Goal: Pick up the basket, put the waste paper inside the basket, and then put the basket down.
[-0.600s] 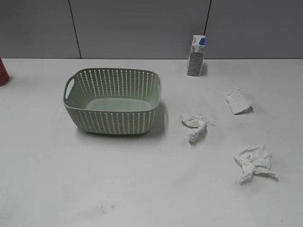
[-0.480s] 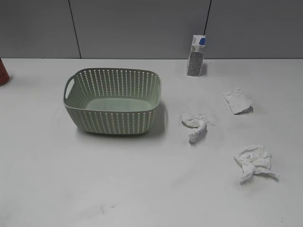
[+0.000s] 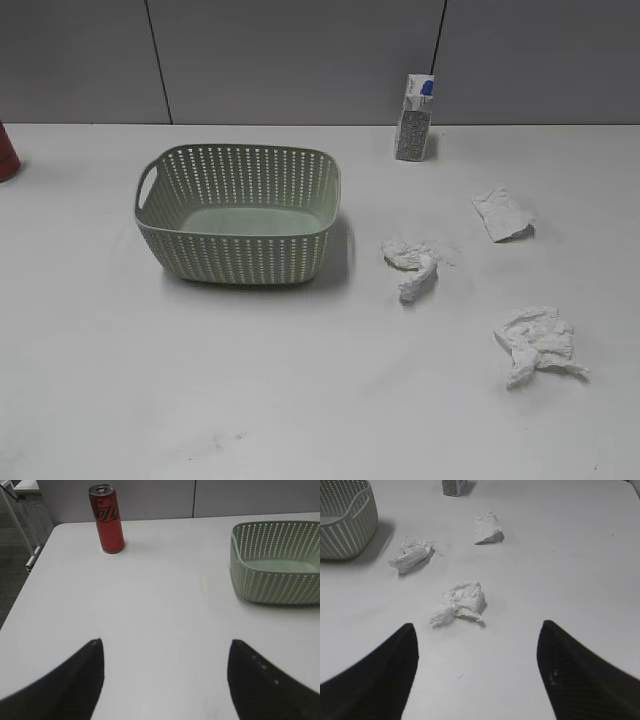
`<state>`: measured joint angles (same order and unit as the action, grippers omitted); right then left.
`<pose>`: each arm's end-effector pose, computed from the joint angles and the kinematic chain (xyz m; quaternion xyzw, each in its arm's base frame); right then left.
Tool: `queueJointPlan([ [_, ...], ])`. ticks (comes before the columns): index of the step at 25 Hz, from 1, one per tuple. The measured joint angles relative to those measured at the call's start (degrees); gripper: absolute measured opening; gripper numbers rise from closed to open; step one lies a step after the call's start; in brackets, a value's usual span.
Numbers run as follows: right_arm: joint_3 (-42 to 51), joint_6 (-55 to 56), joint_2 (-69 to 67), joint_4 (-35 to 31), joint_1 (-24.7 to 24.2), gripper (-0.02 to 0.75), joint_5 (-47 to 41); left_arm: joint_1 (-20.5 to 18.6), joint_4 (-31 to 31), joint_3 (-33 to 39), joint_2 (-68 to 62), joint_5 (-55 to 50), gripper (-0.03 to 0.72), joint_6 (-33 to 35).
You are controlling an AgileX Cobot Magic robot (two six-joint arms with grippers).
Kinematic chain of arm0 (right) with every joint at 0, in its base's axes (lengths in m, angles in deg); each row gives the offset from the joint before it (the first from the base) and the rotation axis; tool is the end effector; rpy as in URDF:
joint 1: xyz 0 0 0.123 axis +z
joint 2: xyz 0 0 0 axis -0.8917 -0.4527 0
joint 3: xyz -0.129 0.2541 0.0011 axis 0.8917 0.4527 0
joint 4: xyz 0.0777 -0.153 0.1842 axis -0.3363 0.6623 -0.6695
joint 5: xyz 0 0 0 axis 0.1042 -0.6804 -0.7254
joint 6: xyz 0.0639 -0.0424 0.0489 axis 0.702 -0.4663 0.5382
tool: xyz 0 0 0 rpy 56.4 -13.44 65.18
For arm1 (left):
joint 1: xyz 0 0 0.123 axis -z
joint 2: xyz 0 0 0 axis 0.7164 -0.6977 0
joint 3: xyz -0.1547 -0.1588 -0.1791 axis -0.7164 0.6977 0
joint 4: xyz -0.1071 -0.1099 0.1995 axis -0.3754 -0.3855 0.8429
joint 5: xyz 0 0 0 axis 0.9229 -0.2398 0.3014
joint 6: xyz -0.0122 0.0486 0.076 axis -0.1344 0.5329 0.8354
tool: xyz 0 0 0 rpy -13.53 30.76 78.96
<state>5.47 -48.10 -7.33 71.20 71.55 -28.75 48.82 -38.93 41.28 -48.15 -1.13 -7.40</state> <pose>0.0068 0.0093 0.2644 -0.0696 0.8376 0.0882 0.5346 -0.0012 -0.0064 0.2862 0.0551 0.8394 -0.0362 0.5395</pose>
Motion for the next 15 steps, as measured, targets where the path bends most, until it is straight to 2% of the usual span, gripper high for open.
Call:
queueJointPlan([
  [8,0.0,0.0,0.0,0.0,0.0,0.59,0.0,0.1,-2.7,-0.8,-16.2,14.8,0.584,0.2],
  [15,0.0,0.0,0.0,0.0,0.0,0.59,0.0,0.4,-7.8,-3.8,-35.9,24.6,0.584,6.0],
])
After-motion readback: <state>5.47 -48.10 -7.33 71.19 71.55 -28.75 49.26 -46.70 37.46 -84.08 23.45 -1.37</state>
